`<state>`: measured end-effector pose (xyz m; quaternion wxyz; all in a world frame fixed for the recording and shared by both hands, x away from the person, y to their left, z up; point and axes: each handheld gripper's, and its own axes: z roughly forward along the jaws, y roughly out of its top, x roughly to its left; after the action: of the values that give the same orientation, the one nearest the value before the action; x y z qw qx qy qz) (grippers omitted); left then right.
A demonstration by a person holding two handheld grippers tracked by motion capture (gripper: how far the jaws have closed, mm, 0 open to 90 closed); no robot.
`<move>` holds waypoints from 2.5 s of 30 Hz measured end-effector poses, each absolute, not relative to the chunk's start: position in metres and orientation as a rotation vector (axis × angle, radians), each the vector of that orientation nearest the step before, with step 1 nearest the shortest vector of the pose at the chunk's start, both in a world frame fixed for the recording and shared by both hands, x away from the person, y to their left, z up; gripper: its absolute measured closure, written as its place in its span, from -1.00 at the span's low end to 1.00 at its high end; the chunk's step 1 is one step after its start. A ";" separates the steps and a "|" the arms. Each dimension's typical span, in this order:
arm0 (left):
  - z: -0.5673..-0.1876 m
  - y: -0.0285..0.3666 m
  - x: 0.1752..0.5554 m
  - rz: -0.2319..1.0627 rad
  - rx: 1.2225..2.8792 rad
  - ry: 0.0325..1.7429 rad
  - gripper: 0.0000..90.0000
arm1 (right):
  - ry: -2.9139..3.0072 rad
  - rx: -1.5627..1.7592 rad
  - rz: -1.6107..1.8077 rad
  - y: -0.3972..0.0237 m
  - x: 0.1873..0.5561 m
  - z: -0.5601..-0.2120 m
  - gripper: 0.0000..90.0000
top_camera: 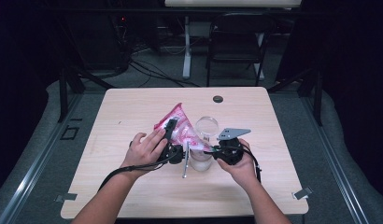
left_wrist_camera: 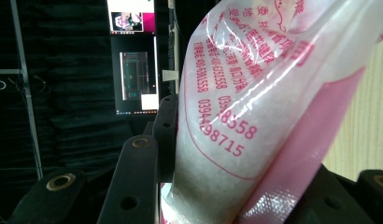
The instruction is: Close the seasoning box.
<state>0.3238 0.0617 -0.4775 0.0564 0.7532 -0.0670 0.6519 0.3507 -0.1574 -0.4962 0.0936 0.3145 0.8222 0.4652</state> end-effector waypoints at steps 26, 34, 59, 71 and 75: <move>-0.474 0.060 0.322 1.990 2.285 -0.230 0.48 | 2.437 0.942 1.380 -0.158 0.351 -0.496 1.00; -0.473 0.058 0.321 1.992 2.281 -0.230 0.48 | 2.438 0.939 1.379 -0.159 0.351 -0.496 1.00; -0.469 0.055 0.321 1.995 2.287 -0.266 0.48 | 2.433 0.951 1.383 -0.162 0.352 -0.496 1.00; -0.467 0.053 0.322 2.004 2.288 -0.299 0.48 | 2.435 0.954 1.380 -0.162 0.352 -0.497 1.00; -0.467 0.053 0.322 2.001 2.293 -0.303 0.48 | 2.434 0.955 1.377 -0.162 0.352 -0.497 1.00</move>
<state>0.3217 0.0535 -0.4672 0.0417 0.7492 -0.0991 0.6536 0.3523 -0.1620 -0.4971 0.0928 0.3218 0.8201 0.4640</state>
